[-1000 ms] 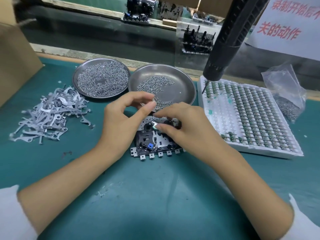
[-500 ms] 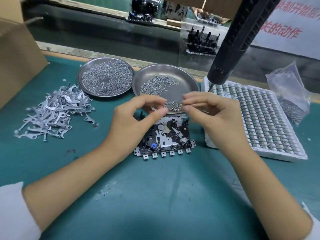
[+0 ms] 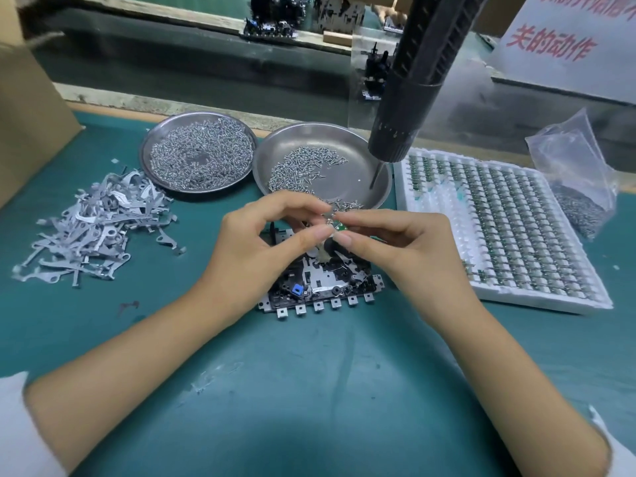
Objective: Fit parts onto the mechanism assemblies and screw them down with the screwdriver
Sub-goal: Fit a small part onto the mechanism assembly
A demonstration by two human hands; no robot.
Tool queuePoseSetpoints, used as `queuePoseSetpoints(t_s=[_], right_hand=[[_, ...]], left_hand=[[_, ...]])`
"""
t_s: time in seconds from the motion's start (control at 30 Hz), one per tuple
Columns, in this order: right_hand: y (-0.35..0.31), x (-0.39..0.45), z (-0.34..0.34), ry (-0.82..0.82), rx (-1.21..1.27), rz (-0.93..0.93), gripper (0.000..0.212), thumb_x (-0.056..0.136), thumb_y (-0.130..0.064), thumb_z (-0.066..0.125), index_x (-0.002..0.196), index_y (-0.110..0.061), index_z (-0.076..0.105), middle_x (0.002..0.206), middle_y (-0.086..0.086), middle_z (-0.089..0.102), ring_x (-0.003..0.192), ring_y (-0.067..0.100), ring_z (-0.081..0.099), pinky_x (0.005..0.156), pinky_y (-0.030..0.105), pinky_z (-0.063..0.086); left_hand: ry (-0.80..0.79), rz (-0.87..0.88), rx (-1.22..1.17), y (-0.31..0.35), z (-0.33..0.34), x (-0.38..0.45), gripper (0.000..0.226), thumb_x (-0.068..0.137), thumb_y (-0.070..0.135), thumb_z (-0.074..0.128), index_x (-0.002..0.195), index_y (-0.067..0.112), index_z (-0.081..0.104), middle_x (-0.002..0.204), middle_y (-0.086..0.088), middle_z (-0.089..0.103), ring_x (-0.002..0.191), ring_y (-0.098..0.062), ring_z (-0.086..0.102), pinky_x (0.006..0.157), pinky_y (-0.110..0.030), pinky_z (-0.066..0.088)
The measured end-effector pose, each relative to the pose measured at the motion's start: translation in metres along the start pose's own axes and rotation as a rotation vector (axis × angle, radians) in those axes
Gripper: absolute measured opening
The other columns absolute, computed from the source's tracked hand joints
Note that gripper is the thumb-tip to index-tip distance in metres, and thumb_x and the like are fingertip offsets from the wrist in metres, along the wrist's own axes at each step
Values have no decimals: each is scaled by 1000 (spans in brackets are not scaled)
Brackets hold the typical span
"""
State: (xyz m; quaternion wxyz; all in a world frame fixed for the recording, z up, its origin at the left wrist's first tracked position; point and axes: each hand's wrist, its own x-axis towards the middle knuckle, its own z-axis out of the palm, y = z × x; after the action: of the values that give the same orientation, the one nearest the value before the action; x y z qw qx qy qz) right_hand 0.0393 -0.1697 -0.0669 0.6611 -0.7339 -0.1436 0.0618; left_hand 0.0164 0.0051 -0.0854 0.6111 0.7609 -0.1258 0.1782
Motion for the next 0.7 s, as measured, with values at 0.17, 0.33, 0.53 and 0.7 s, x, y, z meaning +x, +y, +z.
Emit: queuePoseSetpoints(t_s=[0.17, 0.33, 0.53, 0.7], right_hand=[[0, -1, 0, 6, -38, -40, 19, 79, -5, 73, 97, -8, 75, 100, 4, 73, 99, 13, 67, 91, 32, 53], [1, -1, 1, 11, -40, -67, 16, 80, -5, 72, 92, -15, 75, 99, 2, 73, 99, 12, 67, 89, 28, 52], [2, -1, 2, 21, -37, -71, 16, 80, -5, 73, 93, -14, 75, 99, 2, 73, 98, 12, 67, 90, 28, 52], [1, -1, 2, 30, -33, -59, 16, 80, -6, 73, 92, -15, 75, 99, 2, 73, 98, 12, 67, 91, 31, 51]], left_hand=[[-1, -7, 6, 0, 0, -1, 13, 77, 21, 71, 90, 24, 69, 84, 14, 70, 74, 2, 62, 74, -9, 45], [1, -4, 33, 0, -1, -1, 13, 77, 23, 71, 90, 26, 70, 84, 14, 70, 76, 1, 61, 76, -11, 45], [-2, -2, 38, 1, -1, -1, 13, 77, 25, 70, 89, 28, 69, 84, 18, 69, 76, 0, 61, 77, -13, 45], [-6, -4, 36, 0, -1, -1, 14, 76, 26, 71, 89, 29, 69, 84, 20, 69, 76, 1, 61, 77, -12, 45]])
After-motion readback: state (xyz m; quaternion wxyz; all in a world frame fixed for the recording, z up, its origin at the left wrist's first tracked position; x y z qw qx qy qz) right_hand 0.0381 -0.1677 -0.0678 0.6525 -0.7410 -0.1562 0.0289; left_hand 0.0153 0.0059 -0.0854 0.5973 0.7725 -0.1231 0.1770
